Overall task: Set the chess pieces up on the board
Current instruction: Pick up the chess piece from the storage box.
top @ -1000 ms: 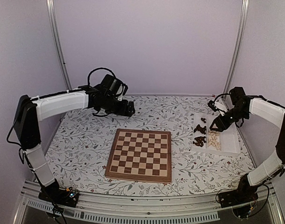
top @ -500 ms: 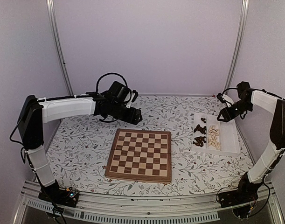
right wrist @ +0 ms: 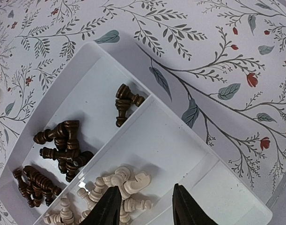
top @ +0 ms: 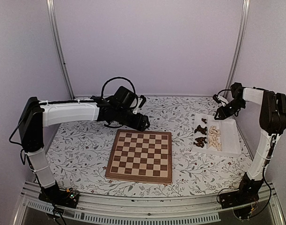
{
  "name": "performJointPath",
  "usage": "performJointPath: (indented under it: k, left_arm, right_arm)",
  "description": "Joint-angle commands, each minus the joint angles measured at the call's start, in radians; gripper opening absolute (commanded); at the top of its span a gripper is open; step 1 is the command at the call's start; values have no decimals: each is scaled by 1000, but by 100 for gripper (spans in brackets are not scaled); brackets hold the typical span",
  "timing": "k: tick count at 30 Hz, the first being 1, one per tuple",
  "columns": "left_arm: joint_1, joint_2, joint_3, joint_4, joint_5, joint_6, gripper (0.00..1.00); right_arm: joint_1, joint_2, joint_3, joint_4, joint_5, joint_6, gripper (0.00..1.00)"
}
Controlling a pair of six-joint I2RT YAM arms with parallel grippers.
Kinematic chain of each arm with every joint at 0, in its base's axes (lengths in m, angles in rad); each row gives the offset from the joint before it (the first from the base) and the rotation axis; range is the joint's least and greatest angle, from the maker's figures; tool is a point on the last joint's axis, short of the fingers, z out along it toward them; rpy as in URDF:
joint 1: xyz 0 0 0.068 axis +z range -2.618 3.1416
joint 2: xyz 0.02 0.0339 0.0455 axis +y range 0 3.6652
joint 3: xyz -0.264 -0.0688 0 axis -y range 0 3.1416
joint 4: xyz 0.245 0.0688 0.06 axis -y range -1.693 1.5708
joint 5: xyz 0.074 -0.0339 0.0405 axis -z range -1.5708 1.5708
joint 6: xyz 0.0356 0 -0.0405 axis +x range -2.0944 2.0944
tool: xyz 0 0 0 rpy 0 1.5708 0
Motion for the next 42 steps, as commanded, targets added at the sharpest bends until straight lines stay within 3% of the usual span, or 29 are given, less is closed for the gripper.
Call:
performJointPath:
  k: [1, 42]
  left_arm:
    - [-15, -39, -14, -1, 4, -15, 79]
    - [-21, -34, -39, -26, 3, -36, 78]
  right_arm:
    - [-5, 38, 30, -28, -50, 8, 41]
    - [65, 82, -64, -8, -6, -23, 19]
